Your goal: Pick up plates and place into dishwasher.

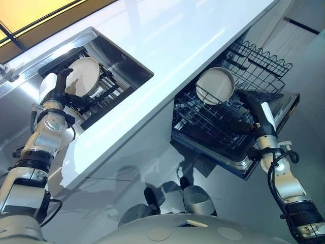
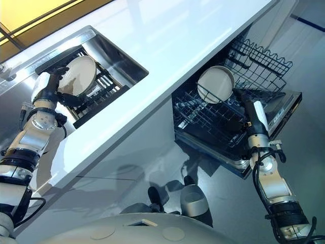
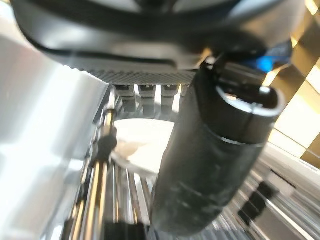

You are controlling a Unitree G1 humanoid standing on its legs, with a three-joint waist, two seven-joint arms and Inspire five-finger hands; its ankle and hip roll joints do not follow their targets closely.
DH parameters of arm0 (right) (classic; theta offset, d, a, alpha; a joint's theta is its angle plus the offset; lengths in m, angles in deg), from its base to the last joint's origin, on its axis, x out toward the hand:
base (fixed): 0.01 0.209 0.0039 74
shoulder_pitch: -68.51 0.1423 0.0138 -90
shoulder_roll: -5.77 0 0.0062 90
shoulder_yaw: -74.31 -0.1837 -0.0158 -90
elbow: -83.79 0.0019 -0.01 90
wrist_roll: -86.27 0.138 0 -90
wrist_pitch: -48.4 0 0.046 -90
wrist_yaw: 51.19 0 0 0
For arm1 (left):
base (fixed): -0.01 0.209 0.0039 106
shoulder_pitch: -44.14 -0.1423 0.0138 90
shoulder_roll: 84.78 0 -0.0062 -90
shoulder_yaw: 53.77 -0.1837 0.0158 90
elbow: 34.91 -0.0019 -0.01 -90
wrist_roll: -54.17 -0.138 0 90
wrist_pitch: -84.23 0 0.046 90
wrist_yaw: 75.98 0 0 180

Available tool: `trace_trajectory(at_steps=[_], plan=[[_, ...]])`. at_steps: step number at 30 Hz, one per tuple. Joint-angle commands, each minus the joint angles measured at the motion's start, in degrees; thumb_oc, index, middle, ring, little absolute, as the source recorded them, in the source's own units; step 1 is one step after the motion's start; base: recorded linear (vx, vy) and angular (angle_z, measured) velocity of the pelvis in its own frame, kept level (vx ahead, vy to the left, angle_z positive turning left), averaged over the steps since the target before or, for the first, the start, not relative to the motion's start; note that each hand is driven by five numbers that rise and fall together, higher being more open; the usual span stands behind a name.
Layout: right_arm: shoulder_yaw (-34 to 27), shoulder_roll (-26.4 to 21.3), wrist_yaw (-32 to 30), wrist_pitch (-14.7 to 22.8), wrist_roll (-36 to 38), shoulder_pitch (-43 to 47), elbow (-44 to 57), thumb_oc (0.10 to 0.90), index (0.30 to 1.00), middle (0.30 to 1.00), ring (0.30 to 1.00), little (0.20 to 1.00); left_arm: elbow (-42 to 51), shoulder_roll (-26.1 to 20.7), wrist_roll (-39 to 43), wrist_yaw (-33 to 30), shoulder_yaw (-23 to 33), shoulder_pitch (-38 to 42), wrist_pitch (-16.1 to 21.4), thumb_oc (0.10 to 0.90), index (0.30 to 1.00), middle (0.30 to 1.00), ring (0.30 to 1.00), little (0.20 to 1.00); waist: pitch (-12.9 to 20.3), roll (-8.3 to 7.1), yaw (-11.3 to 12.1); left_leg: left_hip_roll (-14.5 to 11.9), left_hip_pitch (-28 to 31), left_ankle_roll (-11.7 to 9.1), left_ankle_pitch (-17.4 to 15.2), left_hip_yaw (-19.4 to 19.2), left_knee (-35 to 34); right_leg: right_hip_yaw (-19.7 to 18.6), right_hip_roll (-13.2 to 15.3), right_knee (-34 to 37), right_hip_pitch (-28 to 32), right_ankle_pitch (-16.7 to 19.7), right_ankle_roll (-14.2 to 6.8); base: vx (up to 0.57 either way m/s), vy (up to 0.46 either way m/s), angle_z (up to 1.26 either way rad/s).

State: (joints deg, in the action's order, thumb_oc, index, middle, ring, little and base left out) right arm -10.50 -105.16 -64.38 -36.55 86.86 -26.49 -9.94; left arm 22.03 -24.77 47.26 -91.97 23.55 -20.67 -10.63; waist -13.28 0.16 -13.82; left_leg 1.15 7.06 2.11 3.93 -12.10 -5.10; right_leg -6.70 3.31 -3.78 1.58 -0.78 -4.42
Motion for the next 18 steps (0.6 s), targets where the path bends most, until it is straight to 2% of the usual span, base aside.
trace_trajectory(at_steps=[1,6,16,18], plan=[[-1.9,-0.9,-1.8,4.9,0.4,3.6,3.9,0.8,0.9,0.9,0.9,0.9,-0.5,-1.3,-4.8,-8.4,-0.3,3.6,1.4,0.8,0.9,0.9,0.9,0.9,3.7,0.52,0.5,2.4,-0.4,3.0,-8.1,1.5,3.5,0.8,-2.7,-6.1,-5.8,1.1,-2.0,0.03,-0.036,0.01],[-0.9,-0.7,-1.2,5.1,0.2,3.6,3.8,0.8,0.9,0.9,0.9,0.9,-3.5,0.5,-6.0,-12.3,-1.2,4.6,0.4,0.8,0.9,0.9,0.9,0.9,3.7,0.13,-0.1,2.2,-0.4,3.0,-8.3,1.2,3.8,0.3,-3.1,-6.4,-6.1,0.9,-1.9,0.03,-0.027,-0.01],[-0.5,-1.9,-0.1,5.7,1.0,3.5,4.4,0.8,0.9,0.9,0.9,0.9,-9.1,1.6,-9.2,-10.4,-4.6,7.2,-2.1,0.8,0.9,0.9,0.9,0.9,3.0,-0.46,-1.5,1.9,-1.0,3.0,-8.7,0.8,5.0,-0.6,-3.8,-6.7,-6.8,0.6,-1.5,0.04,-0.021,-0.05],[-0.5,-2.1,0.2,6.0,1.2,3.4,4.4,0.8,0.9,0.9,0.9,0.9,-10.1,1.8,-10.0,-11.7,-5.6,7.8,-2.5,0.8,0.9,0.9,0.9,0.9,2.9,-0.52,-1.9,1.9,-1.0,3.1,-8.7,0.7,5.0,-0.8,-3.9,-6.7,-6.9,0.6,-1.5,0.05,-0.012,-0.07]])
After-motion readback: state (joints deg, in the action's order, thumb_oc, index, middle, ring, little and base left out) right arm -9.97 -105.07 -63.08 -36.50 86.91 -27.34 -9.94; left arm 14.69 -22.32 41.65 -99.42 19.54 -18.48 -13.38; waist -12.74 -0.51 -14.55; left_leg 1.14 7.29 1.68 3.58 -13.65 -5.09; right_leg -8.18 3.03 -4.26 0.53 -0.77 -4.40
